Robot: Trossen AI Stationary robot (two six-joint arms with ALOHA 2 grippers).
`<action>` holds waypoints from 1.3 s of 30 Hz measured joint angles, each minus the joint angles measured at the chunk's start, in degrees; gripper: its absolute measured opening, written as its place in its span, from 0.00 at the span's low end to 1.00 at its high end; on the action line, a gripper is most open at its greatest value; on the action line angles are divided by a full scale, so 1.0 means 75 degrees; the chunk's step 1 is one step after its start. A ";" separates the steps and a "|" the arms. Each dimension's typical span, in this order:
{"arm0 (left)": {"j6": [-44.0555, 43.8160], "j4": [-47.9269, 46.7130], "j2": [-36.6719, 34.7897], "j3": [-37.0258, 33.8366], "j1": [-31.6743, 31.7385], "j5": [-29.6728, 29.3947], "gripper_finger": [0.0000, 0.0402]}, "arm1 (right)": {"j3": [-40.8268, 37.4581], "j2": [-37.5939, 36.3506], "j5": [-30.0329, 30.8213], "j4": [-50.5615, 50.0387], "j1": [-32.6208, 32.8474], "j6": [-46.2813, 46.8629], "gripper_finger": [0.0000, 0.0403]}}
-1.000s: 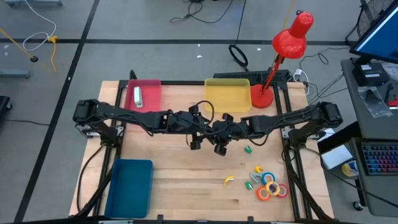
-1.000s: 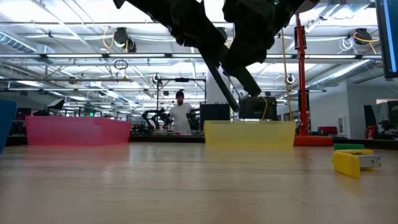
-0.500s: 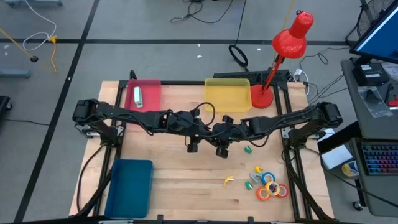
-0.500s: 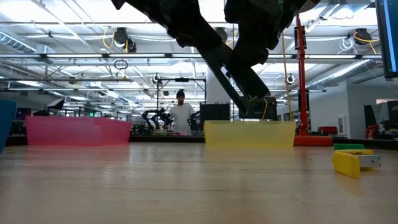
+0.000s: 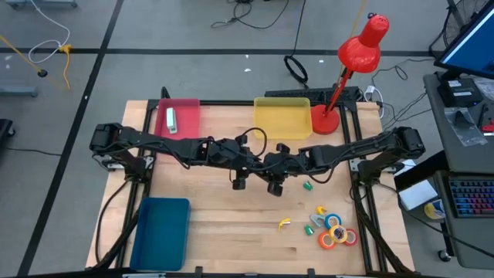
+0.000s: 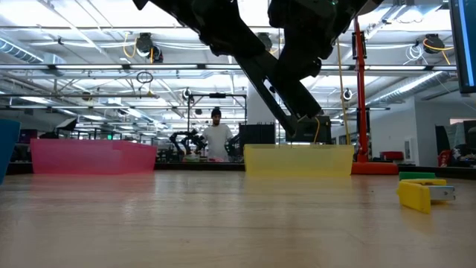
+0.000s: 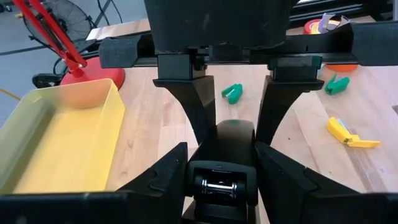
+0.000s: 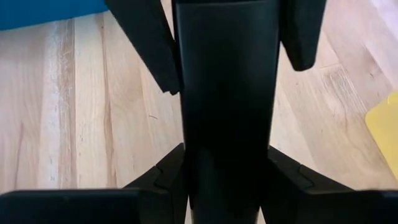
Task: Pick and place Stapler, Stapler remover, tape
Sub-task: Put the black stapler into the red bin
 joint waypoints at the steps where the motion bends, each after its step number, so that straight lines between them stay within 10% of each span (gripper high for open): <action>1: -0.0003 0.0000 0.0000 0.0000 0.0000 -0.0002 0.40 | 0.0000 0.0000 0.0003 0.0003 0.0000 0.0052 0.33; 39: -0.0041 -0.1093 -0.0315 -0.0001 -0.0017 -0.0601 0.37 | 0.0041 -0.0079 -0.0571 0.0026 -0.0041 0.0638 0.58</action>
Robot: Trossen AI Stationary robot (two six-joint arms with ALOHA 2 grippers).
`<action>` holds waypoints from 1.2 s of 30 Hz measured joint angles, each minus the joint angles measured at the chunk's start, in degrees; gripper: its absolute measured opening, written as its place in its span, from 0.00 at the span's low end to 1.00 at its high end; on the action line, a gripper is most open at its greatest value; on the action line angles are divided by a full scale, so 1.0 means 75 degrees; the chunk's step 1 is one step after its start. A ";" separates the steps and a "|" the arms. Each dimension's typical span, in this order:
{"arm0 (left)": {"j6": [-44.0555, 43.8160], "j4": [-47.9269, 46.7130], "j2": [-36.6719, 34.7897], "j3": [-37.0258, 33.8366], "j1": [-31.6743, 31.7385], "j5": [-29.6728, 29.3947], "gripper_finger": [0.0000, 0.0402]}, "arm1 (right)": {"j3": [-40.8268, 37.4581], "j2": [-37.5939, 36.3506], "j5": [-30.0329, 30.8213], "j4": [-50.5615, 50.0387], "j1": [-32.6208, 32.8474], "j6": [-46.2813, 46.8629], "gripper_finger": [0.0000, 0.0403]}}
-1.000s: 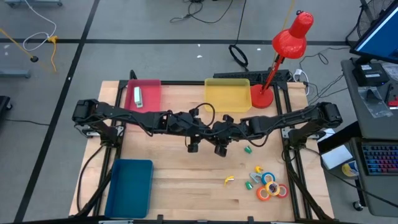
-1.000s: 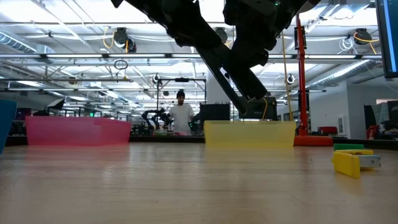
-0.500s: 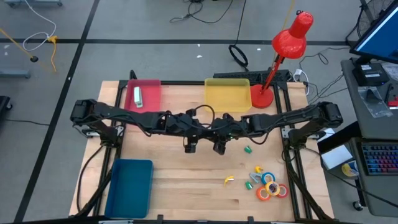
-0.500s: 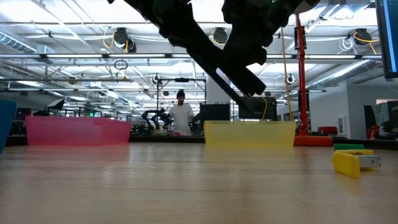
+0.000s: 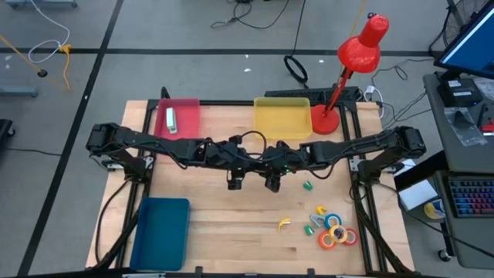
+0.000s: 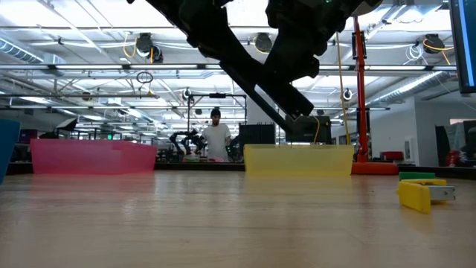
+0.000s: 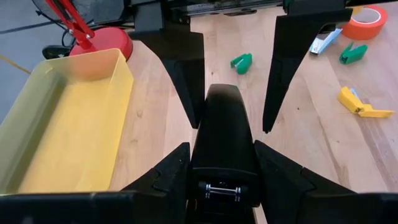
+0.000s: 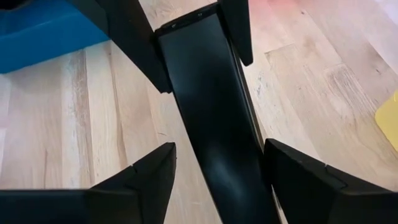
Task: Pick and place Stapler, Stapler remover, tape
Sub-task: Put the black stapler into the red bin
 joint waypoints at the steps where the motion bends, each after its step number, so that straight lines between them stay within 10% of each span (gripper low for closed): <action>1: 0.0000 0.0000 0.0001 0.0000 0.0000 -0.0006 0.37 | 0.0000 0.0000 0.0000 -0.0029 0.0000 0.0000 0.59; 24: -0.0187 -0.0398 -0.0012 -0.0002 -0.0028 -0.0277 0.37 | -0.0026 0.0015 0.0563 -0.0561 -0.0082 0.0085 0.60; 36: -0.0479 -0.1682 -0.0015 0.0643 0.0000 -0.1640 0.36 | -0.0038 0.0017 0.0540 -0.2137 -0.0123 0.0851 0.60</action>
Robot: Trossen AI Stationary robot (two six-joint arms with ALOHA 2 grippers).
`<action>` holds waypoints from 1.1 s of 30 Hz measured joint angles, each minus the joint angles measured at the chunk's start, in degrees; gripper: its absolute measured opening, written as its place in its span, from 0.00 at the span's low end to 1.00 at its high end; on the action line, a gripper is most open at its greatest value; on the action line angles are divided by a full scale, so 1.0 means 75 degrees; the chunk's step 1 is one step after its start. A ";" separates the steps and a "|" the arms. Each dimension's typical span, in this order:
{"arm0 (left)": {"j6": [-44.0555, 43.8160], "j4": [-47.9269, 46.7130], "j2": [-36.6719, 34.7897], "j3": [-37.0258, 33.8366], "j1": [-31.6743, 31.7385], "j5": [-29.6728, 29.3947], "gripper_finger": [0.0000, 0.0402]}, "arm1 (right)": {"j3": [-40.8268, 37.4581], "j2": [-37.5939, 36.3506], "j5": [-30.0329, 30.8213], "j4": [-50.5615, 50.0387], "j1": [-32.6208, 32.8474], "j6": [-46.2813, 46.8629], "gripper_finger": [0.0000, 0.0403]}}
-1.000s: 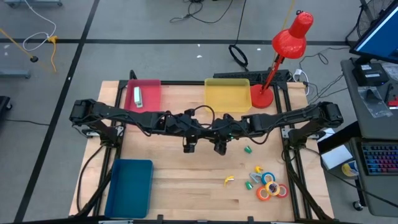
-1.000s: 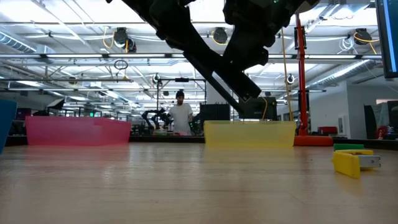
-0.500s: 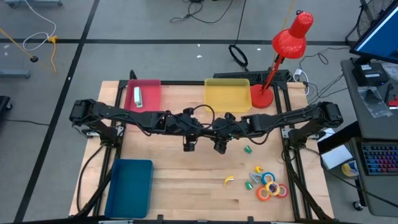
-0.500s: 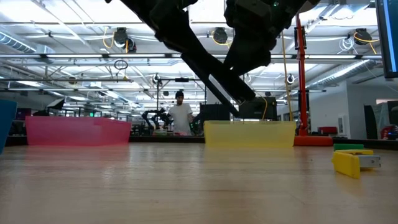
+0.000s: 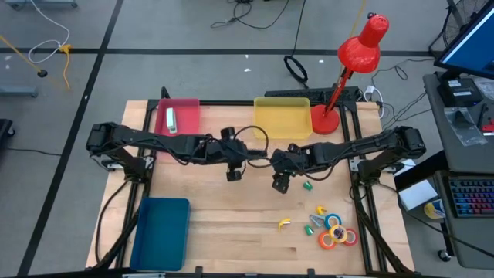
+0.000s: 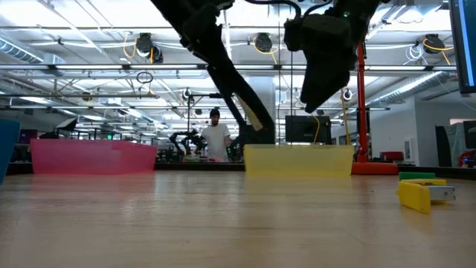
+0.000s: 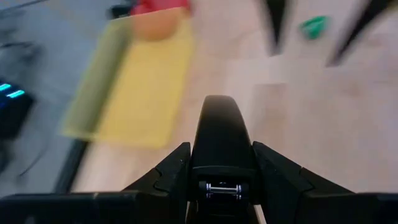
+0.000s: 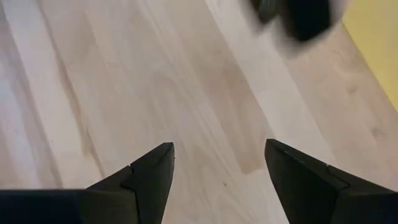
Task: Pick and place Stapler, Stapler remover, tape
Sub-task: Put the black stapler into the red bin
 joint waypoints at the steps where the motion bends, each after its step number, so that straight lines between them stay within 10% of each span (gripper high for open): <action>1: -0.0117 -0.0184 -0.0001 0.0077 0.0003 -0.0300 0.36 | 0.0000 0.0000 0.0003 -0.0062 -0.0002 0.0035 0.60; 18: -0.6067 -0.5707 -0.1349 0.0279 0.0611 -0.4726 0.36 | 0.0008 0.0000 0.0046 -0.0247 -0.0011 0.0078 0.60; 33: -1.0056 -0.6469 -0.1849 -0.1570 0.1361 -0.5451 0.36 | 0.0009 0.0000 0.0049 -0.0116 -0.0014 0.0003 0.60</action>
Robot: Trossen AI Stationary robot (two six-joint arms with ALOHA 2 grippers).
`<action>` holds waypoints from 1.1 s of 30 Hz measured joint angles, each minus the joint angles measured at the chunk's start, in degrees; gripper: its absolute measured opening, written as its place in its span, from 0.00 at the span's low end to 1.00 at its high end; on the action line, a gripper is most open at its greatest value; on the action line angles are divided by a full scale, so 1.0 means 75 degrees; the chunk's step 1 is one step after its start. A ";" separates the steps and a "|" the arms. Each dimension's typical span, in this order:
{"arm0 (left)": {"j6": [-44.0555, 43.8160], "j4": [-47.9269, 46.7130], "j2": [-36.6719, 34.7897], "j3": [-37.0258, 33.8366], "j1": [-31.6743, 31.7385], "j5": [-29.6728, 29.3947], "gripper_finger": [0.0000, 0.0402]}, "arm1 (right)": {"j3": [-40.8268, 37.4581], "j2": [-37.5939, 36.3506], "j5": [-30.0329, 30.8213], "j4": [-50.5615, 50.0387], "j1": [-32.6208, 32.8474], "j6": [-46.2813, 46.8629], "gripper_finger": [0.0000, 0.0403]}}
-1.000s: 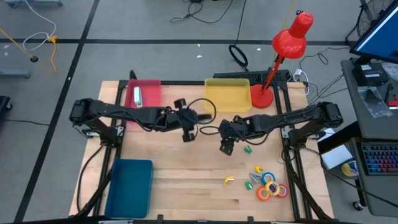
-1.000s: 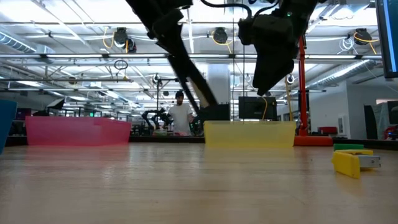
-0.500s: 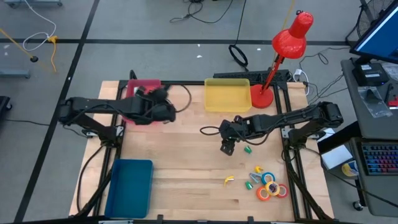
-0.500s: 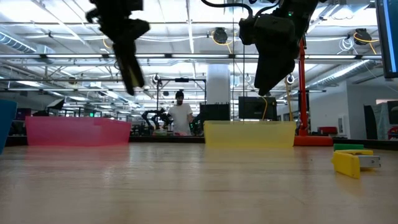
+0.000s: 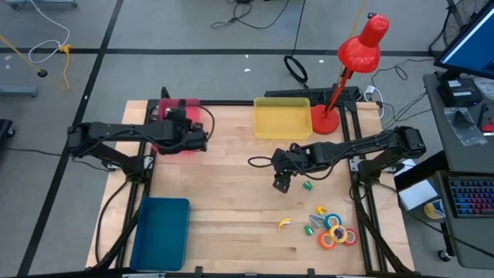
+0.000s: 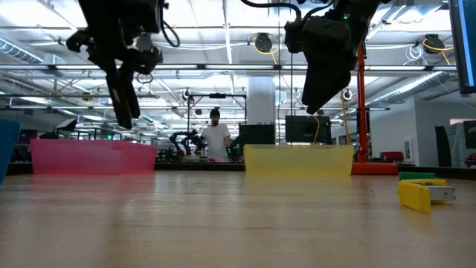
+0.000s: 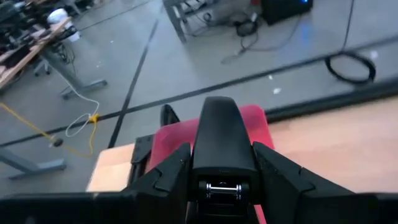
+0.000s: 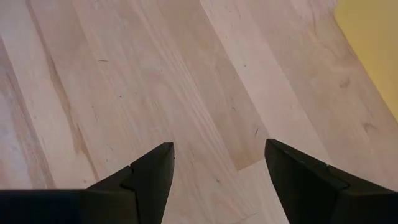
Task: Pick and place Stapler, Stapler remover, tape
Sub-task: Put the black stapler into the red bin
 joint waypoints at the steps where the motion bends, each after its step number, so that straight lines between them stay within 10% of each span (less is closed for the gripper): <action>1: -0.0138 0.0125 0.0012 -0.0143 0.0034 -0.0068 0.36 | 0.0000 0.0000 0.0000 0.0000 0.0000 0.0000 0.60; 33: 0.1242 0.5807 0.0019 -0.3195 0.1373 -0.0122 0.36 | 0.0000 0.0000 0.0000 0.0003 0.0000 0.0523 0.60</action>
